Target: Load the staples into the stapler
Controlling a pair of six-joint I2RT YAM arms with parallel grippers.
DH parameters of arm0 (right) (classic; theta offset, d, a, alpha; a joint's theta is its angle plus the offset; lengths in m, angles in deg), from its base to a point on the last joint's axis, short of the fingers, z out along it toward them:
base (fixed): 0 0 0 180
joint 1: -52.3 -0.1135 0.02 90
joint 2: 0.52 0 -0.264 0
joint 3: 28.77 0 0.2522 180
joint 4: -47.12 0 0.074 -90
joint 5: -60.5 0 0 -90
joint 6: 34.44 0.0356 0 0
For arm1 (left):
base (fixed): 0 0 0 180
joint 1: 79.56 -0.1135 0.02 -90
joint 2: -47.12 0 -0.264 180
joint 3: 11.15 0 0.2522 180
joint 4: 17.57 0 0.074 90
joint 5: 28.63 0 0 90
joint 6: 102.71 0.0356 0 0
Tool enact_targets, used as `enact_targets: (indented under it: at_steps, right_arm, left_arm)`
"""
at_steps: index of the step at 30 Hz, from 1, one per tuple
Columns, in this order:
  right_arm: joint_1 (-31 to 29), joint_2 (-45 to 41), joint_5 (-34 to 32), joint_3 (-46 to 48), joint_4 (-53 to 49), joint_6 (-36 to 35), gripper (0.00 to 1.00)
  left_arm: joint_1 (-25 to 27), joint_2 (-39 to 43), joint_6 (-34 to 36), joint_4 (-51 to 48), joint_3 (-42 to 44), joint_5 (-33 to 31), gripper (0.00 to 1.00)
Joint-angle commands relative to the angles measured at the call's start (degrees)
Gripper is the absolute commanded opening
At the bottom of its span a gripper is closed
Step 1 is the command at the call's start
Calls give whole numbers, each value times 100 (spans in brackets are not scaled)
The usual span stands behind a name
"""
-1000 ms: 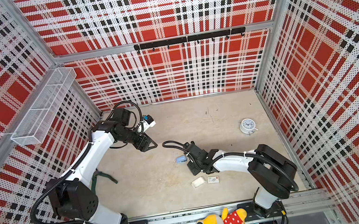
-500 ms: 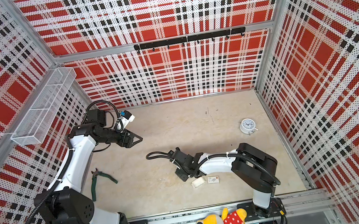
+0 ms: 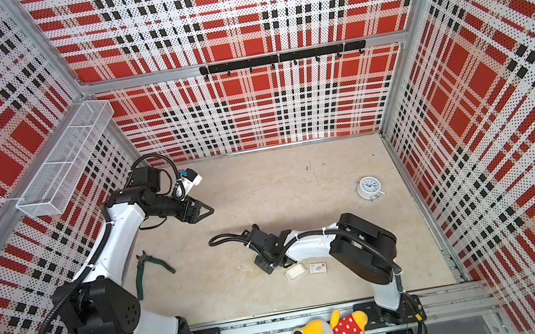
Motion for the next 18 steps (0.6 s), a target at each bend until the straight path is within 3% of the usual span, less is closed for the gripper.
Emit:
enact_targets:
  at_steps: [1, 12, 18]
  right_arm:
    - [-40, -120, -155, -17, -71, -4, 41]
    - [-51, -1244, -88, 178, -599, 528, 42]
    - [-34, -1718, 463, 470, -717, 1264, 40]
  left_arm:
    - [-35, 101, -5, 67, 28, 171, 78]
    - [-43, -116, 87, 87, -42, 265, 81]
    - [44, -237, 211, 92, -66, 210, 80]
